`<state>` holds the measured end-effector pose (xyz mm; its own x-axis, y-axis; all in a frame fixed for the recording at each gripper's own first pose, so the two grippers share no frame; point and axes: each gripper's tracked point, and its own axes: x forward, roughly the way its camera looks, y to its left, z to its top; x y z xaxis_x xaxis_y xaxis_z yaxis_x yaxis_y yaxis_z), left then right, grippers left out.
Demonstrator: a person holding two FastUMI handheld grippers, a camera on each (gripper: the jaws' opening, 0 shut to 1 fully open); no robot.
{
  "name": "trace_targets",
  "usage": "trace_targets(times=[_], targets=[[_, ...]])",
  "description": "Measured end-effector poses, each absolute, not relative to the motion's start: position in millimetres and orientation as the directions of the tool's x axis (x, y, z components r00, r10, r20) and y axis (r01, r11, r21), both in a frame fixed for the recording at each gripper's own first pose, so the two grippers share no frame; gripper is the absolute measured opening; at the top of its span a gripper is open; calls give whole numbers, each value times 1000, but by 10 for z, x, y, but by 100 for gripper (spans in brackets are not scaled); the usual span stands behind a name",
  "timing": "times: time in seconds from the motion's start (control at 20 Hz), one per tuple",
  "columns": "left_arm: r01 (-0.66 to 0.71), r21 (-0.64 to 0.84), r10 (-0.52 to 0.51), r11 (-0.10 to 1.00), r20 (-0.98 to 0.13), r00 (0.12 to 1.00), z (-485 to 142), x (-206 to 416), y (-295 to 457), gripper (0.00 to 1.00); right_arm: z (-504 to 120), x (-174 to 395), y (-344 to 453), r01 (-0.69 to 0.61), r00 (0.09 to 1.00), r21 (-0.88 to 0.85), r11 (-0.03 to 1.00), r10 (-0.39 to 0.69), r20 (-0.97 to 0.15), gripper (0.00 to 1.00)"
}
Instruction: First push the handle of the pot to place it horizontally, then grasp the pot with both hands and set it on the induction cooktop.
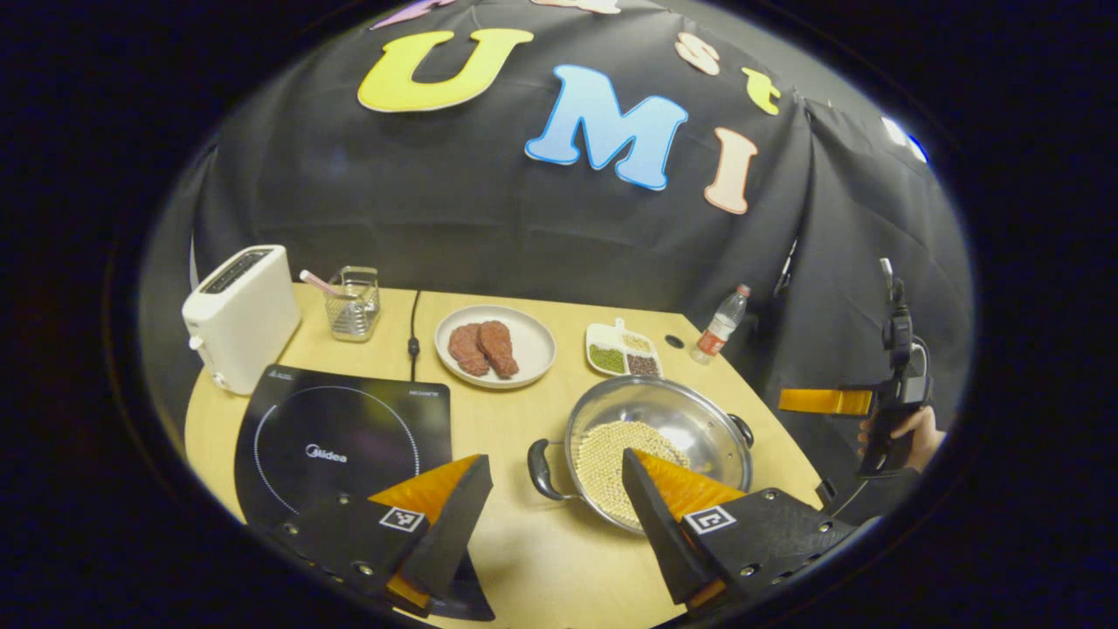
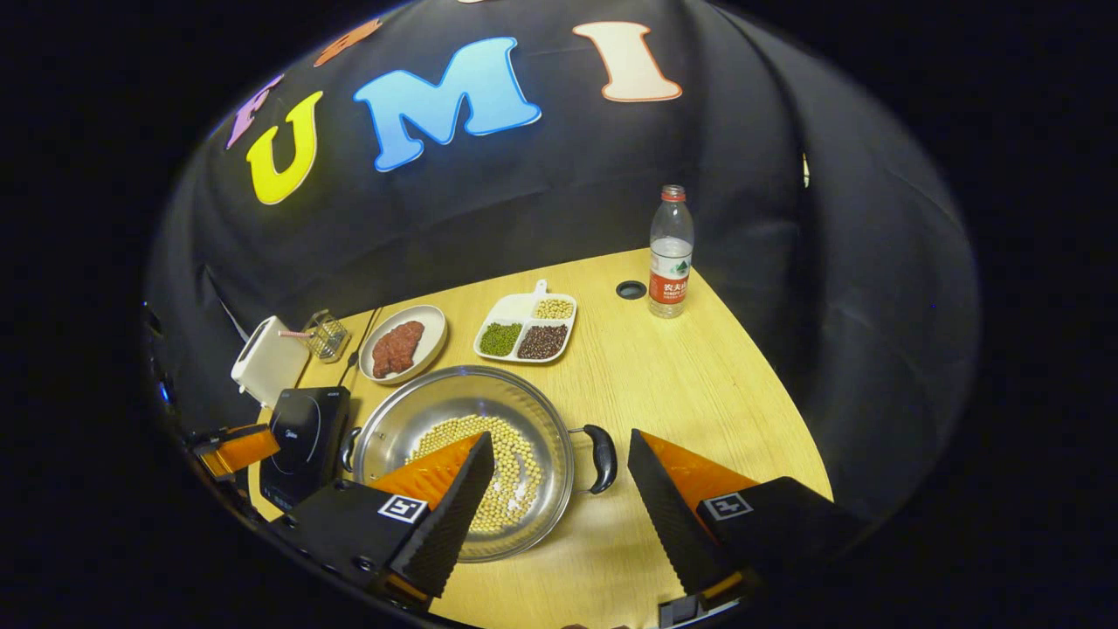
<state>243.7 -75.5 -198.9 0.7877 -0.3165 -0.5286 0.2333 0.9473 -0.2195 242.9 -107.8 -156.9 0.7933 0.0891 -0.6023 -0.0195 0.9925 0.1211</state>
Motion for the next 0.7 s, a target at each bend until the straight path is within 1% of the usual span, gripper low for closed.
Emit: trace_targets(times=[0.05, 0.1, 0.15, 0.2, 0.25, 0.35, 0.4, 0.45, 0.5, 0.55, 0.6, 0.65, 0.7], targets=[[229, -227, -318, 947, -543, 777, -2094, 2532, -808, 88, -1655, 2491, -1103, -25, 784, 109, 994, 87, -614, 98], [228, -231, -321, 946, -564, 761, -2217, 2611, -855, 88, -1735, 2553, -1114, -31, 778, 105, 994, 90, -621, 99], [231, -230, -323, 945, -573, 753, -2327, 2704, -899, 92, -1815, 2612, -1114, -37, 774, 107, 994, 96, -626, 99], [233, -227, -323, 946, -581, 747, -2434, 2779, -914, 92, -1899, 2668, -1103, -47, 766, 114, 992, 109, -633, 94], [240, -230, -331, 943, -596, 731, -2555, 2825, -949, 92, -2000, 2703, -1085, -54, 755, 124, 991, 122, -644, 99], [245, -238, -341, 940, -624, 703, -2774, 2895, -1040, 92, -2182, 2773, -1041, -53, 737, 156, 986, 144, -661, 99], [247, -245, -348, 937, -633, 691, -2872, 2913, -1063, 92, -2242, 2796, -1035, -51, 731, 168, 984, 151, -665, 94], [247, -250, -352, 936, -642, 682, -2972, 2938, -1087, 89, -2305, 2842, -1073, -49, 737, 159, 986, 143, -661, 94], [246, -249, -350, 937, -652, 673, -3079, 2963, -1100, 92, -2337, 2838, -1081, -56, 730, 163, 985, 152, -666, 98], [242, -241, -341, 940, -665, 665, -3161, 2983, -1103, 92, -2406, 2843, -1060, -59, 720, 169, 984, 159, -675, 98], [244, -242, -343, 939, -666, 662, -3213, 3003, -1112, 92, -2463, 2862, -1066, -59, 714, 170, 984, 161, -682, 94], [246, -250, -351, 936, -664, 660, -3241, 3011, -1141, 92, -2519, 2884, -1073, -59, 710, 167, 984, 159, -686, 99], [241, -260, -354, 935, -665, 657, -3286, 3025, -1151, 91, -2559, 2912, -1081, -61, 706, 166, 984, 161, -689, 98]])
